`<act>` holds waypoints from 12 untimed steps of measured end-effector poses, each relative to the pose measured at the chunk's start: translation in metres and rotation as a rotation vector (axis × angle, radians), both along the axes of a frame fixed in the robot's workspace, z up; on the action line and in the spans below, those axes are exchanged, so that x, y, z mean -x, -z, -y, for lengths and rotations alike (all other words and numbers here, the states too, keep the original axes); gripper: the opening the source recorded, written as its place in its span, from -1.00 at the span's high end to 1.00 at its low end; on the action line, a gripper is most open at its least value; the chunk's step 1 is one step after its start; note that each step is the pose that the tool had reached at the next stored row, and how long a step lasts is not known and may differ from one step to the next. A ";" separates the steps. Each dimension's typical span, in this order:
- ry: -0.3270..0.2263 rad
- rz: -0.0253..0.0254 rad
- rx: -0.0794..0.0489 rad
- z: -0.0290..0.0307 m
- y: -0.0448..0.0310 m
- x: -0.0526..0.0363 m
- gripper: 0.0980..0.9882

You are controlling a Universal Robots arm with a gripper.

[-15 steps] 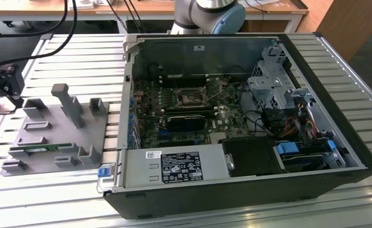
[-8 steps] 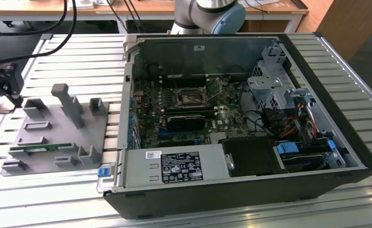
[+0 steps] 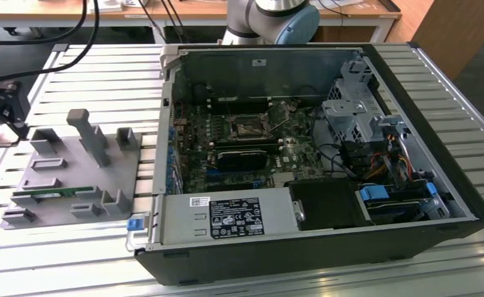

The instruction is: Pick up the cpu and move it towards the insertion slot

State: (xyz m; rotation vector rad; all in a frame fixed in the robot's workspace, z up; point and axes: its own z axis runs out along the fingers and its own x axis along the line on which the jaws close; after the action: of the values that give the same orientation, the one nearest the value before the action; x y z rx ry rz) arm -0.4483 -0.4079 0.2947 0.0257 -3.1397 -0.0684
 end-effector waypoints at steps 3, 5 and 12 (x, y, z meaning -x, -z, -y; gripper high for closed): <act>0.000 -0.0001 0.000 0.0000 -0.0011 0.0000 0.00; 0.000 -0.0003 0.000 0.0000 -0.0024 0.0000 0.00; 0.000 -0.0001 0.000 0.0000 -0.0085 0.0000 0.00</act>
State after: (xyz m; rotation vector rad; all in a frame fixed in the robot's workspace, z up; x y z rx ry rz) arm -0.4483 -0.4079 0.3031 0.0258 -3.1397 -0.0683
